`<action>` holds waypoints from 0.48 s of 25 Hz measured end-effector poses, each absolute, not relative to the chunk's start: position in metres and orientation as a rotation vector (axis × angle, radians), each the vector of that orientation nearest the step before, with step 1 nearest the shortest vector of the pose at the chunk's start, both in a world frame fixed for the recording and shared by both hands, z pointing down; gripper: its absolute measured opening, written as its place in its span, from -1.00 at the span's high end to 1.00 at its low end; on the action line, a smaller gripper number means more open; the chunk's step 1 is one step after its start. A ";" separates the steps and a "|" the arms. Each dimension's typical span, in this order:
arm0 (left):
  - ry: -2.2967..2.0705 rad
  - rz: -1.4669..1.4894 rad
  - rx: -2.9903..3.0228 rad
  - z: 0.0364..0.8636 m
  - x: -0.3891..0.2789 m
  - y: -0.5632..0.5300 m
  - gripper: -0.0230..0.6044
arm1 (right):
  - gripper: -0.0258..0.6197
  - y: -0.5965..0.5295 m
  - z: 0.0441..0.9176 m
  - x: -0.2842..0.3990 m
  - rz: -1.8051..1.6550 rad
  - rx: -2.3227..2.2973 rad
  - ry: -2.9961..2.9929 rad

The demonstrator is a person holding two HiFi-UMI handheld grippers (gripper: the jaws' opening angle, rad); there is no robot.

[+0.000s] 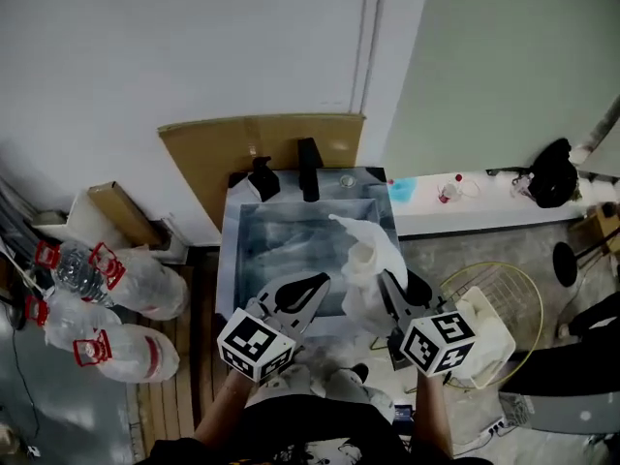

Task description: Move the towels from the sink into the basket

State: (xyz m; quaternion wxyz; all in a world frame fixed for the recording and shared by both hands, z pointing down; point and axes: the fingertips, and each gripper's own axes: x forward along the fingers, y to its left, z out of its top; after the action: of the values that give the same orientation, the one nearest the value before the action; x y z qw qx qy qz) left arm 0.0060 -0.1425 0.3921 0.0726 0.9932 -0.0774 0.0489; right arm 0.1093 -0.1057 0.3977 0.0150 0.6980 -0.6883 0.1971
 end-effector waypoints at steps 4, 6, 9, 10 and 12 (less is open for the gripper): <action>-0.073 0.157 2.999 0.390 0.068 -0.102 0.88 | 0.61 -0.057 0.393 0.171 0.592 2.285 -2.028; -0.001 0.166 3.000 0.391 0.098 -0.081 0.88 | 0.61 -0.032 0.394 0.200 0.589 2.336 -1.970; 0.114 0.178 3.004 0.393 0.141 -0.049 0.88 | 0.61 0.009 0.395 0.240 0.591 2.419 -1.882; 0.151 0.182 3.004 0.393 0.154 -0.039 0.88 | 0.61 0.023 0.396 0.252 0.595 2.448 -1.853; 0.221 0.190 3.001 0.392 0.180 -0.020 0.88 | 0.61 0.049 0.397 0.275 0.605 2.502 -1.796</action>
State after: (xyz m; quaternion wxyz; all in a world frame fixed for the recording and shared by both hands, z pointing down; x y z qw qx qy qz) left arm 0.1799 -0.0195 0.3924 0.0632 0.9933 0.0731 0.0628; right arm 0.2749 0.0490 0.3971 0.0015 0.7971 -0.5722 0.1929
